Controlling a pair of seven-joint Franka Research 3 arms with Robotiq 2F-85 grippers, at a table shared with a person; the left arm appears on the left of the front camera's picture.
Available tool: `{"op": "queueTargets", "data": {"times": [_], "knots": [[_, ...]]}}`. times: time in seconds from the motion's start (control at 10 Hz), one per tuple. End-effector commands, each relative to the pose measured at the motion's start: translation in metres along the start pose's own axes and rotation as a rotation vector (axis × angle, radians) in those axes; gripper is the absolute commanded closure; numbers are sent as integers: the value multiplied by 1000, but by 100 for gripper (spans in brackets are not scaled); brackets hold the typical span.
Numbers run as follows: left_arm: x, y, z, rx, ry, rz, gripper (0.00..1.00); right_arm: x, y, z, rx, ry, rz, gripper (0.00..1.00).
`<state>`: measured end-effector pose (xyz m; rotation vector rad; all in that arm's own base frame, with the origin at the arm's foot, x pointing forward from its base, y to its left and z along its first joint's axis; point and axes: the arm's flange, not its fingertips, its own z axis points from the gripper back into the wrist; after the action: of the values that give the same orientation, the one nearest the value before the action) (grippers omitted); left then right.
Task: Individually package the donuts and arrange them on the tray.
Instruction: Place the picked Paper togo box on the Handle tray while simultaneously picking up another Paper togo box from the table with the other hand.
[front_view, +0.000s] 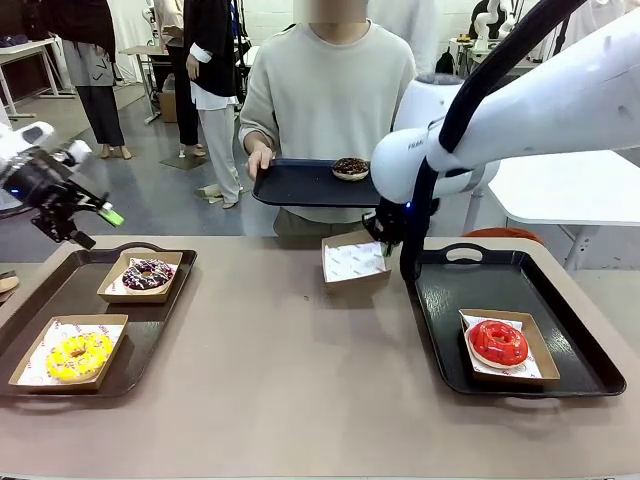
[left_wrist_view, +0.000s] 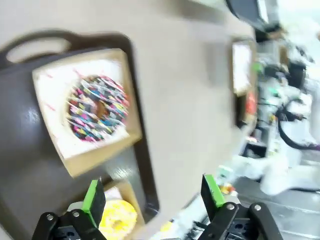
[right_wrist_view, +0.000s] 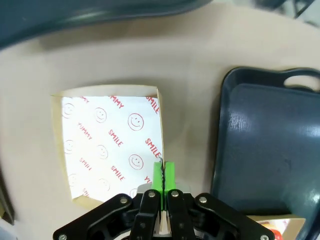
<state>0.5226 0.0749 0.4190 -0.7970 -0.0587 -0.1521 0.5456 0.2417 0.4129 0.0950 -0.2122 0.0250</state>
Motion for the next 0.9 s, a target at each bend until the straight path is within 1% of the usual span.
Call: {"op": "queueTargets", "data": {"times": [0.0,0.2,0.4,0.5,0.6,0.8], "knots": [[-37,24,19,-197,17,-25,0,17,1,27,15,4,-38,100],[-71,49,40,-352,-23,-45,0,45,8,57,-7,31,-62,100],[-94,76,46,-456,-45,-18,0,66,19,78,-21,53,-75,100],[-105,88,47,-497,-60,6,0,74,24,80,-27,66,-82,100],[-120,101,50,-539,-110,58,0,80,28,78,-37,79,-88,100],[-149,116,57,-571,-174,114,0,89,31,71,-39,95,-109,100]]}}
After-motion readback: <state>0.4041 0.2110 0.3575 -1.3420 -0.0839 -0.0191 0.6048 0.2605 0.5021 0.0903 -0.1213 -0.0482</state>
